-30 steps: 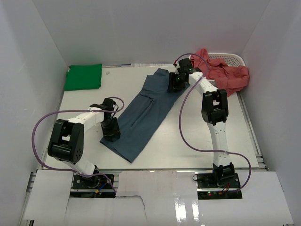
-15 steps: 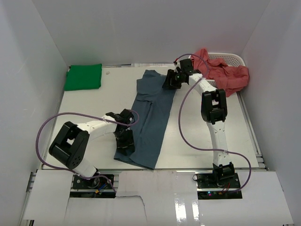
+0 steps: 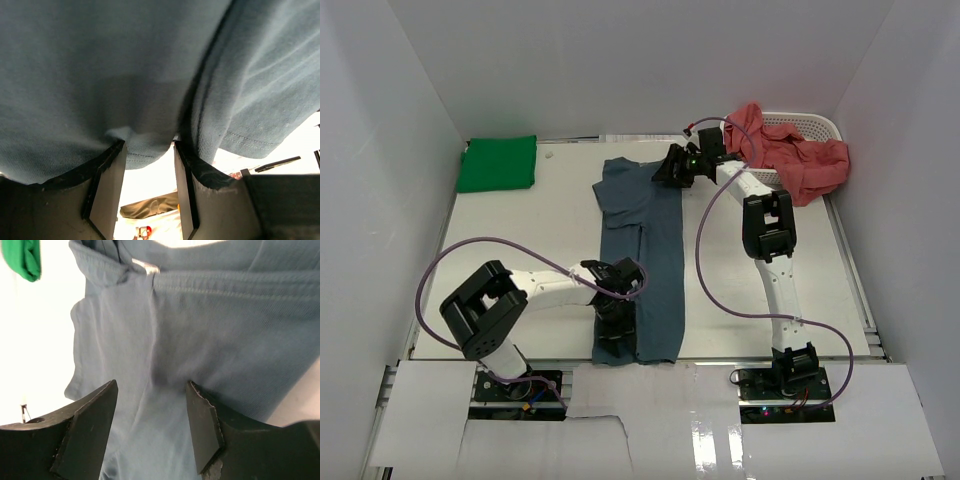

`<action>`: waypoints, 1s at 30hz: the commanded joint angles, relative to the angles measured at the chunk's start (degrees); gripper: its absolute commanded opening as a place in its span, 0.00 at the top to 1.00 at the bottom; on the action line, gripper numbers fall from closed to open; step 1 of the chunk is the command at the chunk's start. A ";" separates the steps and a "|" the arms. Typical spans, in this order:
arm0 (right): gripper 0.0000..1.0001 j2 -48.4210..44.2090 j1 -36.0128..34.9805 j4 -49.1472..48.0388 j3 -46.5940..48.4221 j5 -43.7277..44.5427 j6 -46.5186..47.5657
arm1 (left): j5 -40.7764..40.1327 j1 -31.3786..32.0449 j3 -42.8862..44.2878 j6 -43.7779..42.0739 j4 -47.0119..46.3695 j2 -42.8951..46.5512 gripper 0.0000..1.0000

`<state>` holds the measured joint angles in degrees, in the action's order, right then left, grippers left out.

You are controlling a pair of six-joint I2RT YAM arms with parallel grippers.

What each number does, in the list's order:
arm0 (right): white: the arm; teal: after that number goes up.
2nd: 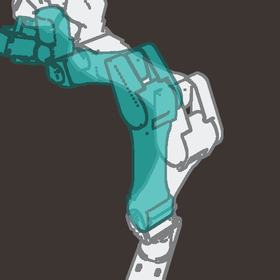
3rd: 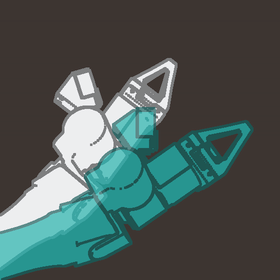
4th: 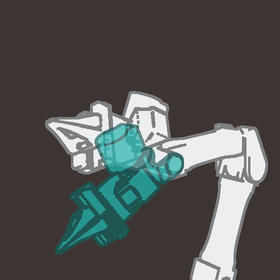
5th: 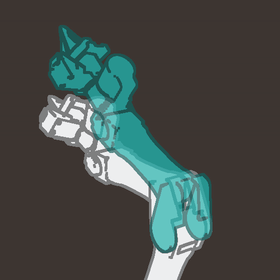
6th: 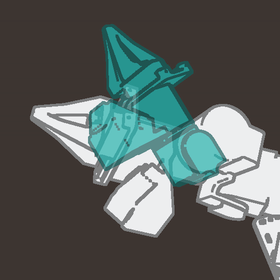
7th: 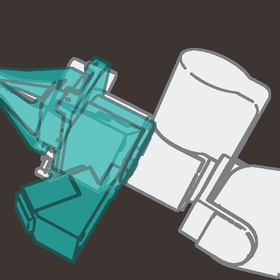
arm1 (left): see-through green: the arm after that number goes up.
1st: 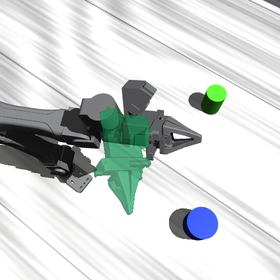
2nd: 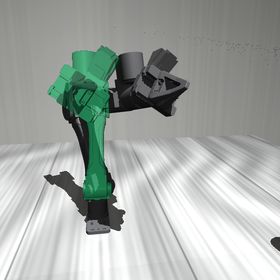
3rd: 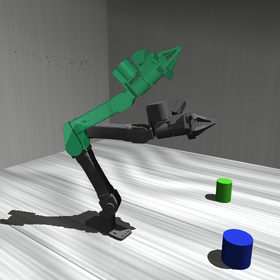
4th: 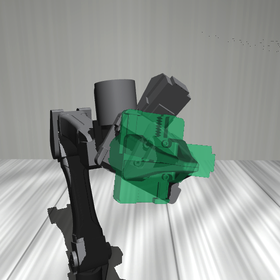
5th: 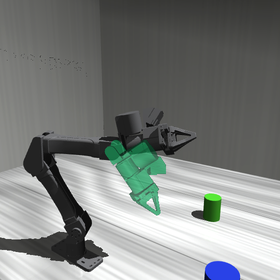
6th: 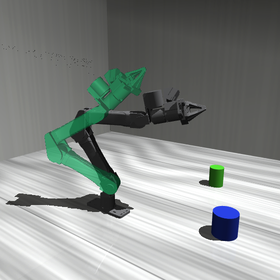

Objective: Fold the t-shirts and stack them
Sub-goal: Rotate the tshirt 90 degrees

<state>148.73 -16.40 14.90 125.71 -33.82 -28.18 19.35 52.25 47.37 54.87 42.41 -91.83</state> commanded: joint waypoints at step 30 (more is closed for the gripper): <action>0.19 -33.57 4.27 -36.05 -41.83 -26.03 -9.86 | -11.36 -23.95 35.85 -16.37 7.87 -3.52 0.42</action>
<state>120.16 -11.99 -12.56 92.92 -55.18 -36.21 6.13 28.12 81.54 41.19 54.41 -93.17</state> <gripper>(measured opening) 0.807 0.586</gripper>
